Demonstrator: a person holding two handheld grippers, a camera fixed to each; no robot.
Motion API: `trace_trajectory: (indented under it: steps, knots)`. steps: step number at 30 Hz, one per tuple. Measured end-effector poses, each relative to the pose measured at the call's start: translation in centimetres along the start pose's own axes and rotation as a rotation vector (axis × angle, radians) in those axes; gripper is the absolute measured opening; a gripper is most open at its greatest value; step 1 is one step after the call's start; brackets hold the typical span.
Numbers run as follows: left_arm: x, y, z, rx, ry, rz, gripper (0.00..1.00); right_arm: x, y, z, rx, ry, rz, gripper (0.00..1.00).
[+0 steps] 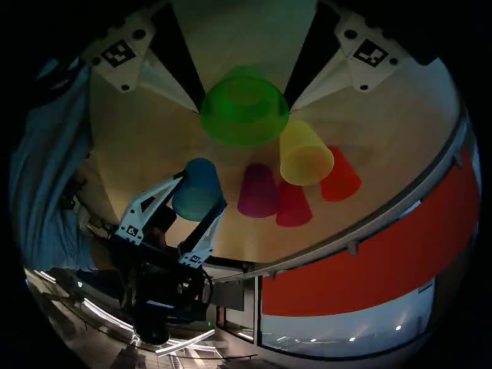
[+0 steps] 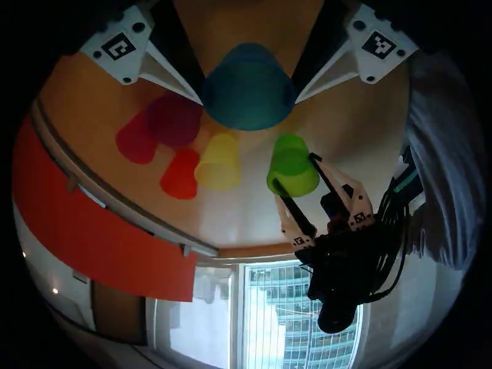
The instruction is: Pour water
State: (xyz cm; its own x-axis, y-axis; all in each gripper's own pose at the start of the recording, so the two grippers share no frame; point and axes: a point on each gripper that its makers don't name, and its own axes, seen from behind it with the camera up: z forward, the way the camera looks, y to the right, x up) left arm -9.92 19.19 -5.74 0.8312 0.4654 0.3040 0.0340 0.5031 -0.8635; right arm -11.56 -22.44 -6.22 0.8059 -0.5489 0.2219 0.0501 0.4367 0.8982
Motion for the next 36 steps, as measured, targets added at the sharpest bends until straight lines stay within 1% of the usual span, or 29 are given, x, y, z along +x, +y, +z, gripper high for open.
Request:
trace_trajectory:
  steps: [5, 17, 23, 30, 32, 34, 36]
  knots:
    - [-0.1, -0.1, 0.4, 0.000, -0.003, -0.003, 0.87, -0.8, 0.1, 0.4, 0.003, -0.013, 0.010, 0.92]
    - [-1.2, 0.0, 1.4, -0.004, -0.035, 0.014, 0.87, -1.8, -0.2, 1.1, 0.009, -0.033, 0.003, 0.92]
    - [-1.4, -0.1, 1.3, -0.002, -0.034, 0.005, 0.87, -1.9, -0.1, 1.3, 0.006, -0.036, 0.003, 0.92]
    - [-1.7, -0.1, 1.0, -0.001, -0.032, -0.001, 0.88, -2.2, -0.1, 1.7, 0.001, -0.040, 0.003, 0.92]
    - [-1.7, 0.0, 1.0, 0.000, -0.032, -0.004, 0.96, -2.2, -0.2, 1.8, 0.001, -0.039, 0.004, 0.92]
    - [-1.6, -0.1, 0.9, 0.003, -0.032, -0.009, 0.99, -2.2, -0.3, 1.9, 0.001, -0.036, 0.005, 0.92]
    - [-1.6, -0.2, 0.8, 0.006, -0.032, -0.014, 0.99, -2.2, -0.3, 1.9, 0.000, -0.033, 0.006, 0.92]
